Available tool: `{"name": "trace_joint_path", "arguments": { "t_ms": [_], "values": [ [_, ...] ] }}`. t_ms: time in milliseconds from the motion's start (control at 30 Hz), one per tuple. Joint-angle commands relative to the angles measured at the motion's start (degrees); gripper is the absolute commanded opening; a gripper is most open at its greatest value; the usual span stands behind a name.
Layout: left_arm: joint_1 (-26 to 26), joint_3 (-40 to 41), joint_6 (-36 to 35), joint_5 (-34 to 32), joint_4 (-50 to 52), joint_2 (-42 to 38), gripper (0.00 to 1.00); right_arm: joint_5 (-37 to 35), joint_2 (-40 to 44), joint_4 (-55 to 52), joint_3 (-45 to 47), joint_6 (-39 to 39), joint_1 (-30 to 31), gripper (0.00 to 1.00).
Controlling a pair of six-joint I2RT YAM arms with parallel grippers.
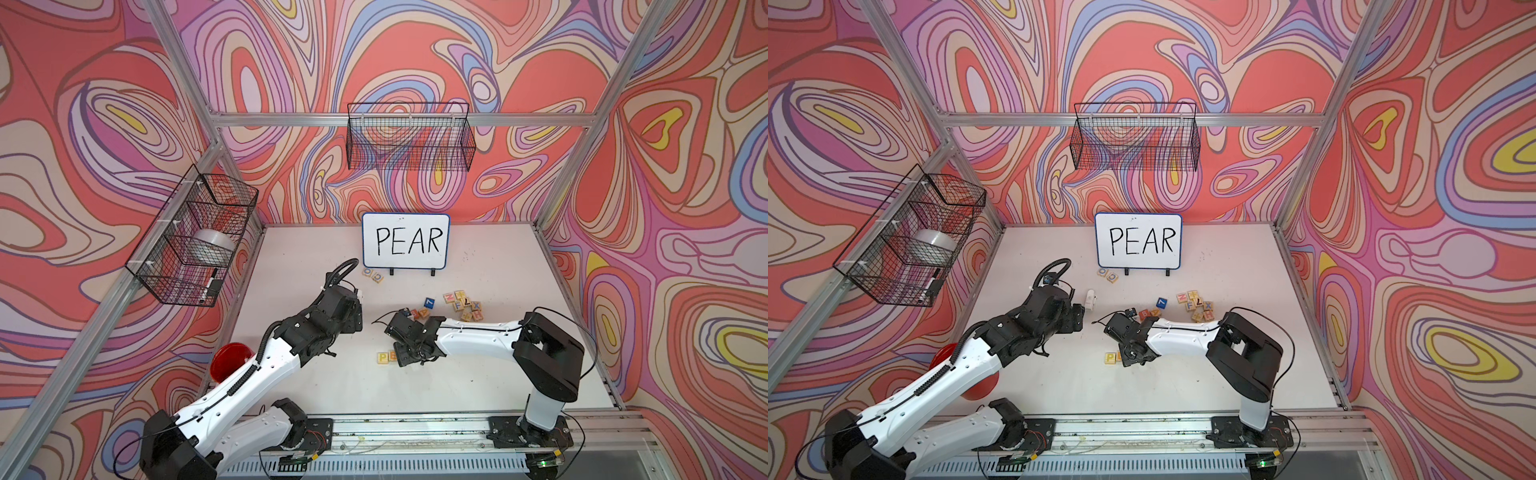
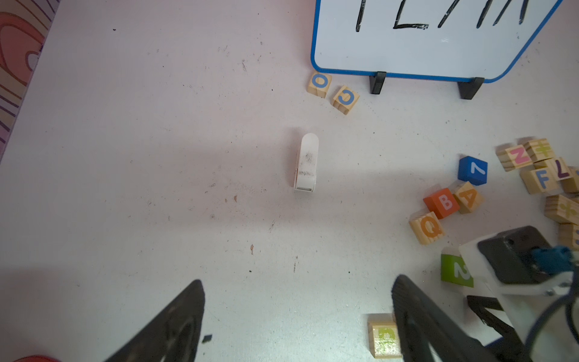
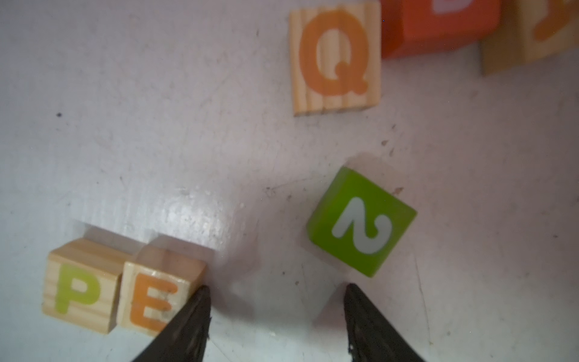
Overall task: Spell the uppercase word “pear” with letter blocks
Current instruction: Place the letter block at the center of the board.
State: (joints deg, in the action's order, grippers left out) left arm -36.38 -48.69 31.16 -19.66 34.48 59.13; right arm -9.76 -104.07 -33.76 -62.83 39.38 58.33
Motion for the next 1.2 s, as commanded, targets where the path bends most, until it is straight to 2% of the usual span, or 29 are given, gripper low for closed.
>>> {"name": "trace_joint_path", "arguments": {
  "t_ms": [0,600,833,1000,1167],
  "values": [
    [0.4,0.4,0.5,-0.7,0.4,0.3,0.89,-0.5,-2.9,-0.5,0.4,0.6,0.2,0.69],
    [0.5,0.5,0.8,-0.3,0.4,0.9,0.89,3.5,-1.6,3.4,2.7,0.9,0.8,0.68],
    [0.5,0.8,0.9,-0.7,0.3,0.4,0.89,2.6,-1.2,2.7,3.0,0.9,1.5,0.67],
    [0.5,0.5,0.9,-0.4,0.1,0.7,0.89,-1.2,0.8,0.7,3.0,2.0,1.6,0.67],
    [0.5,-0.3,0.5,-0.5,-0.5,1.3,0.89,-11.8,5.7,-3.8,-0.4,2.2,1.3,0.70]
  ]
}}
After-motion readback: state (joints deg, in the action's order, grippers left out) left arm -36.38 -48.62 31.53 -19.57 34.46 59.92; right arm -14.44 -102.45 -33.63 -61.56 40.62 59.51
